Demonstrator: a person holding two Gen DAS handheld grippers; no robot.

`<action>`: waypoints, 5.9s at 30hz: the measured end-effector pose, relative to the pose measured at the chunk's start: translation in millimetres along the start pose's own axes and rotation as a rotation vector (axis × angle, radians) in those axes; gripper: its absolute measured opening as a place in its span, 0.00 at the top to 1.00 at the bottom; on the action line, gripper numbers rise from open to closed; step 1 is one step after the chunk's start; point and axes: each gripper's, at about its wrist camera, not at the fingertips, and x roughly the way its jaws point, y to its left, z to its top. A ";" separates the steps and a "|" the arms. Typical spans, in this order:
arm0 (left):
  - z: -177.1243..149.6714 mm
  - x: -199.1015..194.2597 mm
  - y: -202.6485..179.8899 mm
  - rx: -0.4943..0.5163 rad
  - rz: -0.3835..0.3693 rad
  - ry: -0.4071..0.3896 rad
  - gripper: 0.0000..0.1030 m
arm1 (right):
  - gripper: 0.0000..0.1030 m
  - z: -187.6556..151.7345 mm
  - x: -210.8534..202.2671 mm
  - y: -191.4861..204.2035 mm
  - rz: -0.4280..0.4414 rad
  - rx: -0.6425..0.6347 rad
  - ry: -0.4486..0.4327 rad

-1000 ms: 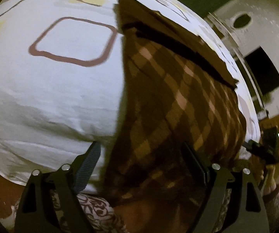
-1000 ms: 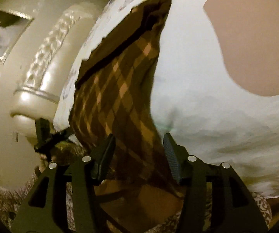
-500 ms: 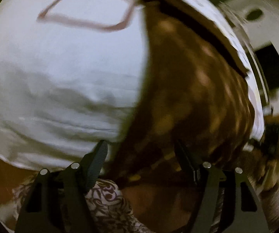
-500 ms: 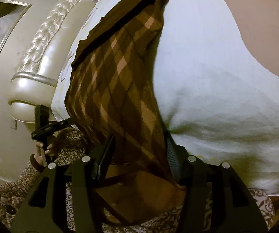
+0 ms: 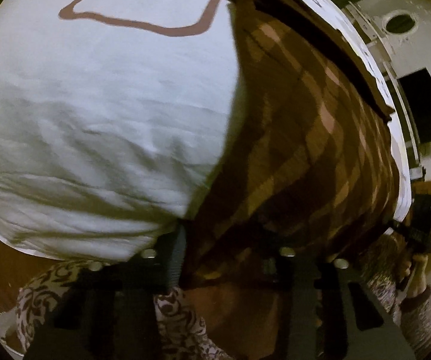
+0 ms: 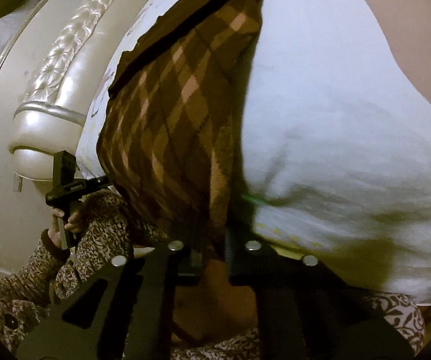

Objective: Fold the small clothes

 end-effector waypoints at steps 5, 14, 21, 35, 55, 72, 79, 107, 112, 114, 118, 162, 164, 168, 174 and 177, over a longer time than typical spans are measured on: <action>-3.8 -9.9 -13.4 0.096 -0.048 -0.030 0.95 | 0.97 0.5 -5.7 2.7 0.044 0.000 -0.030; 18.2 -52.3 -14.0 0.021 -0.308 -0.130 0.95 | 0.97 10.7 -29.5 13.6 0.261 0.059 -0.120; 82.2 -63.6 -2.0 -0.080 -0.357 -0.234 0.95 | 0.97 53.6 -51.0 7.5 0.390 0.106 -0.249; 145.3 -1.7 12.1 -0.141 -0.284 -0.192 0.94 | 0.97 120.0 4.2 -58.7 0.263 0.335 -0.315; 52.5 -35.2 35.1 -0.137 -0.376 -0.158 0.54 | 0.62 32.1 -22.8 -49.3 0.293 0.311 -0.216; 53.3 -27.2 6.9 -0.066 -0.356 -0.108 0.92 | 0.91 30.8 -10.9 -42.2 0.302 0.274 -0.190; 58.8 -59.7 -1.1 -0.089 -0.439 -0.186 0.92 | 0.95 36.4 -31.3 -17.9 0.369 0.222 -0.245; 266.1 -43.6 -7.5 -0.390 -0.505 -0.320 0.93 | 0.95 235.4 -36.4 -41.4 0.533 0.390 -0.518; 283.3 -18.5 6.4 -0.444 -0.484 -0.303 0.93 | 0.95 255.9 -14.7 -65.2 0.512 0.456 -0.512; 288.7 -9.3 11.5 -0.461 -0.468 -0.297 0.93 | 0.95 260.2 -9.0 -71.3 0.500 0.473 -0.507; 293.9 3.4 18.4 -0.478 -0.438 -0.289 0.93 | 0.95 271.5 5.8 -82.5 0.485 0.506 -0.502; 121.5 -16.1 46.0 -0.387 -0.479 -0.224 0.42 | 0.44 128.8 -10.1 -59.2 0.270 0.419 -0.421; 120.6 -14.8 38.7 -0.384 -0.487 -0.234 0.38 | 0.44 130.1 -2.6 -49.1 0.250 0.390 -0.405; 126.2 -4.4 26.1 -0.428 -0.534 -0.206 0.37 | 0.52 134.7 6.0 -39.0 0.219 0.374 -0.394; 125.7 -3.3 -3.6 -0.344 -0.406 -0.218 0.49 | 0.91 133.1 11.6 -46.8 0.197 0.392 -0.367; 123.4 1.8 2.5 -0.359 -0.359 -0.212 0.81 | 0.95 127.3 11.7 -54.2 0.195 0.397 -0.367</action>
